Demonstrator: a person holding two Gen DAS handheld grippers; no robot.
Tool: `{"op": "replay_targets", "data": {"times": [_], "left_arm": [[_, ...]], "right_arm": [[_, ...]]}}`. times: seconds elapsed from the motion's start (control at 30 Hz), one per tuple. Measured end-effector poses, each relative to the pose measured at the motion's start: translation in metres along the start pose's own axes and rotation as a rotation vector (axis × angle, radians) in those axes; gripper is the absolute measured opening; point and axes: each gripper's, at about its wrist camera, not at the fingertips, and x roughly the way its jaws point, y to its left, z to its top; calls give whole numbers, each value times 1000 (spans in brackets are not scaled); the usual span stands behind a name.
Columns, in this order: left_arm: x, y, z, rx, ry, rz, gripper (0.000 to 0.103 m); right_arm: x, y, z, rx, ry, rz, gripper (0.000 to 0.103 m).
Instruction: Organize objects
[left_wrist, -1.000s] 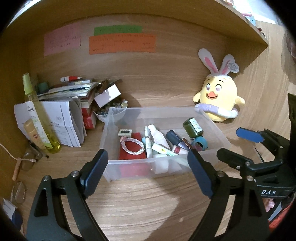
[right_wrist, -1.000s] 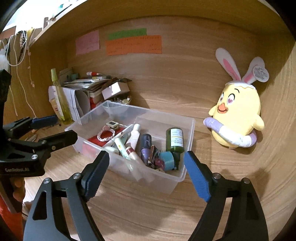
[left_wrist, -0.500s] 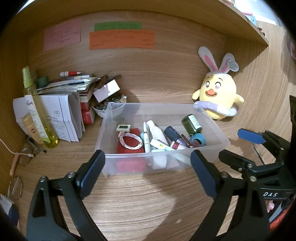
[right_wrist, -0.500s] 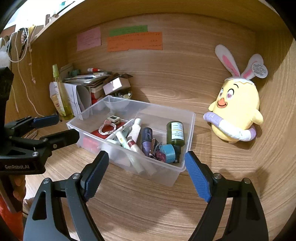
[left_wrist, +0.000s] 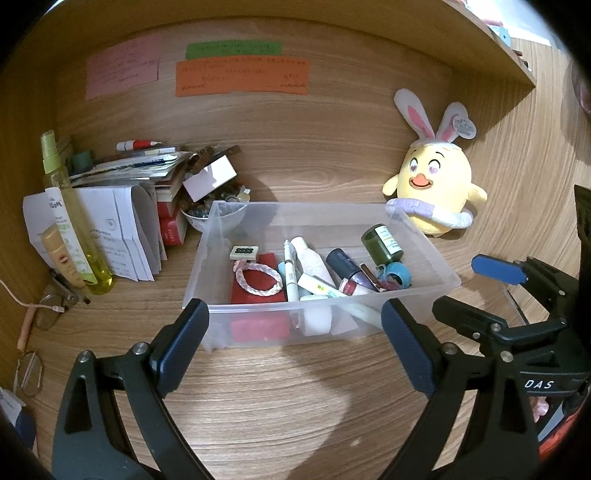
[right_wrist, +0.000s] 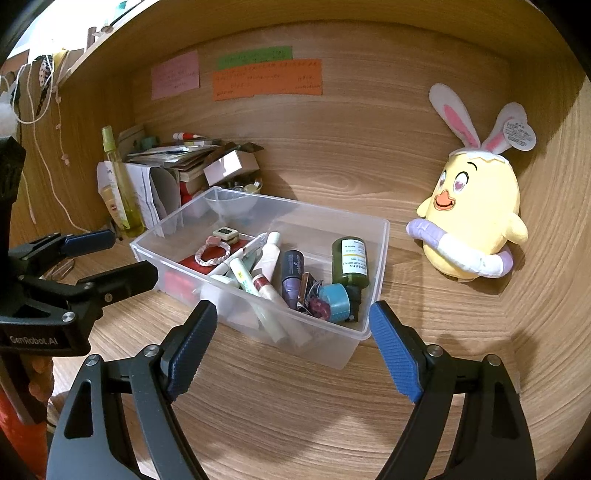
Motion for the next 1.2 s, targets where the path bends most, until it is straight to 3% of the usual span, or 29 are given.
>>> {"op": "replay_targets", "data": {"times": [0.83, 1.2], "left_arm": [[-1, -4, -1, 23, -8, 3, 98], [4, 7, -2, -36, 23, -56, 100]], "right_arm": [[3, 3, 1, -2, 4, -1, 82], [2, 0, 2, 2, 4, -4, 82]]}}
